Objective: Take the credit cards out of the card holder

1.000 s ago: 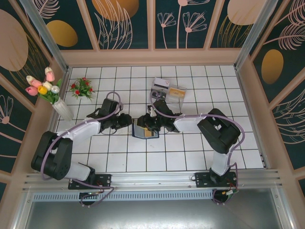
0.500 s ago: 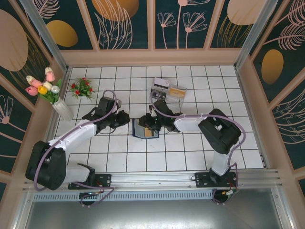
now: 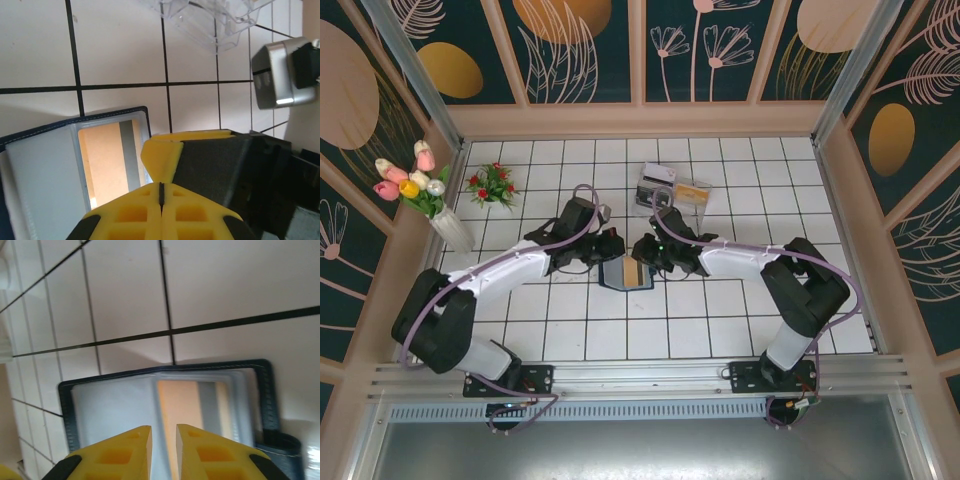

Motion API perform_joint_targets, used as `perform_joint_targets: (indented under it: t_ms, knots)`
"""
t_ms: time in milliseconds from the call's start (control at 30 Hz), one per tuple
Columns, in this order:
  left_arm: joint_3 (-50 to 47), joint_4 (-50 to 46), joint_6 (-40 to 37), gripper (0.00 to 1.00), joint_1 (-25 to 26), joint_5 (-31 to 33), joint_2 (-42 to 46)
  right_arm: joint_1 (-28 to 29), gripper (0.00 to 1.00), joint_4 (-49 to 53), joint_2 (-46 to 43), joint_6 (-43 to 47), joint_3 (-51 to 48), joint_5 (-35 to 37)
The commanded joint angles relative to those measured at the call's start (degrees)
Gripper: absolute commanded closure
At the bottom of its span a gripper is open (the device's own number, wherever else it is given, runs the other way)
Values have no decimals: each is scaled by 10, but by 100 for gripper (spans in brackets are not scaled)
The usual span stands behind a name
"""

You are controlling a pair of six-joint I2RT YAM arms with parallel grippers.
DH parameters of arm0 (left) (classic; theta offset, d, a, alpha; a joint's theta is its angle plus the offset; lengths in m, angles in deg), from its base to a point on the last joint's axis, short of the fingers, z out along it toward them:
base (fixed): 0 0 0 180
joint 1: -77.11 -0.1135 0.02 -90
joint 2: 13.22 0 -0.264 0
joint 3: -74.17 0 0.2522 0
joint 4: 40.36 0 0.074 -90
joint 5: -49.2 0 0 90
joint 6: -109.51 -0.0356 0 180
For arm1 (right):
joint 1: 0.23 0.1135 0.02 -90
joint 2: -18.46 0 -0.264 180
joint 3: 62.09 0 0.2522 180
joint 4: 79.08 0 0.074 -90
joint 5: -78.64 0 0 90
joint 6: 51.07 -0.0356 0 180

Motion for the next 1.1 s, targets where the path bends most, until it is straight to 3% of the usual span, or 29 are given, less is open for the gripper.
perform_joint_targets:
  t_ms: [0, 267, 867, 1067]
  knots:
    - [-4, 26, 42, 100, 21, 3, -22, -3, 79, 24, 7, -11, -12, 27]
    - [-41, 87, 69, 100, 23, -10, -68, -3, 82, 31, 24, -16, -17, 36]
    - [-92, 106, 70, 99, 23, 44, -95, -6, 84, 48, 55, -4, -25, 23]
    - [-97, 126, 82, 91, 23, 26, -107, -7, 84, 41, 58, -5, -31, 16]
